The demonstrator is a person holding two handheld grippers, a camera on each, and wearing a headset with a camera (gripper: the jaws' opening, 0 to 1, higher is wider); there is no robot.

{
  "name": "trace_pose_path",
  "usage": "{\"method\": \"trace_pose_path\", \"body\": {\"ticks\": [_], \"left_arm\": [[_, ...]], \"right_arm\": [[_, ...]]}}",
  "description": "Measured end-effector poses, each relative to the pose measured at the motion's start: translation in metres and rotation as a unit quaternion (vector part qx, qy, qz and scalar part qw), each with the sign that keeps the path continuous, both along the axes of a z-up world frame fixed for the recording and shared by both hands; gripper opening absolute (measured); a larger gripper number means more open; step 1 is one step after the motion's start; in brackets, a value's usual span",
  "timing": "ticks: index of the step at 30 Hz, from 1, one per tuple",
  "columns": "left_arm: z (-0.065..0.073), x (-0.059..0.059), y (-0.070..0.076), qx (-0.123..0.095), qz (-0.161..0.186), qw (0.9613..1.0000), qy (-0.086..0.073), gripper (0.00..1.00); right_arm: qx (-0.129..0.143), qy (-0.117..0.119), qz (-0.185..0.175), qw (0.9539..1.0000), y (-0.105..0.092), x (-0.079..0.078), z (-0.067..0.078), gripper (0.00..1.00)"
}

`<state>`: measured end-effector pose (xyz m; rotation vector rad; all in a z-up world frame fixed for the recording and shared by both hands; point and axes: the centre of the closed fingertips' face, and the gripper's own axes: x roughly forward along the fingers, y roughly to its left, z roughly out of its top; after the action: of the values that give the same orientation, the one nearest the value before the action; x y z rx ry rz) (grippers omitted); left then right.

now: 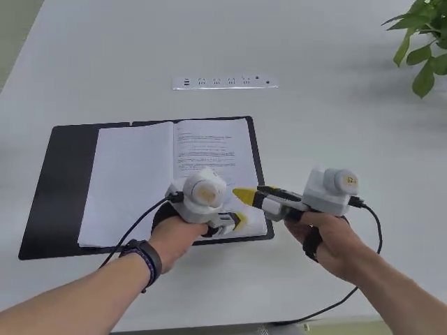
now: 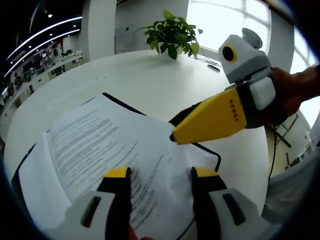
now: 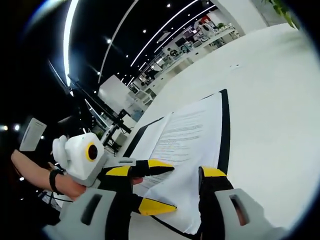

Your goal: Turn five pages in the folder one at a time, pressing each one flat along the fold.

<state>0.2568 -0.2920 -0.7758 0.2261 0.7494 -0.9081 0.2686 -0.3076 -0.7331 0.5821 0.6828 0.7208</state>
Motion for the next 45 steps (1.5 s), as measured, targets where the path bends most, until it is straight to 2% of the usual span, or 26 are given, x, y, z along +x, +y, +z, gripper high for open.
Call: {"method": "trace_pose_path", "body": {"ticks": [2,4,7,10,14,18,21,24,29,36,45], "left_arm": [[0.0,-0.001,0.001,-0.001,0.001,1.0,0.004,0.48],[0.001,-0.002,0.002,0.0,0.0,1.0,0.008,0.49],[0.006,-0.006,0.005,0.0,0.001,0.9998,0.018,0.52],[0.018,-0.01,0.008,-0.008,0.0,0.9999,0.012,0.54],[0.023,-0.018,0.017,-0.005,-0.003,0.9999,0.008,0.55],[0.028,-0.021,0.026,-0.012,0.012,0.9998,0.007,0.56],[0.032,-0.025,0.034,-0.013,0.02,0.9997,0.005,0.56],[0.036,-0.025,0.043,-0.019,0.037,0.9991,0.004,0.56],[0.045,-0.027,0.059,-0.023,0.054,0.9983,-0.004,0.57],[0.059,-0.029,0.088,-0.024,0.076,0.9966,-0.02,0.58],[0.068,-0.03,0.117,-0.026,0.099,0.9942,-0.031,0.6]], "right_arm": [[0.015,0.007,0.003,0.9999,0.004,-0.003,0.001,0.44],[0.029,0.016,0.001,0.9994,0.005,-0.005,0.001,0.42],[0.031,0.02,0.0,0.9993,0.003,-0.007,0.001,0.36],[0.033,0.024,0.004,0.9992,0.002,-0.013,0.001,0.26],[0.039,0.03,-0.001,0.9988,0.0,-0.019,-0.002,0.18],[0.045,0.038,-0.006,0.9982,0.001,-0.027,-0.004,0.11],[0.047,0.039,-0.017,0.998,0.0,-0.032,-0.003,0.01],[0.063,0.041,-0.032,0.9967,0.0,-0.031,0.001,0.0],[0.064,0.037,-0.039,0.9965,0.001,-0.03,0.004,0.0],[0.068,0.038,-0.051,0.9956,0.004,-0.028,0.01,0.0],[0.069,0.028,-0.056,0.9957,0.009,-0.026,0.017,0.0]]}}
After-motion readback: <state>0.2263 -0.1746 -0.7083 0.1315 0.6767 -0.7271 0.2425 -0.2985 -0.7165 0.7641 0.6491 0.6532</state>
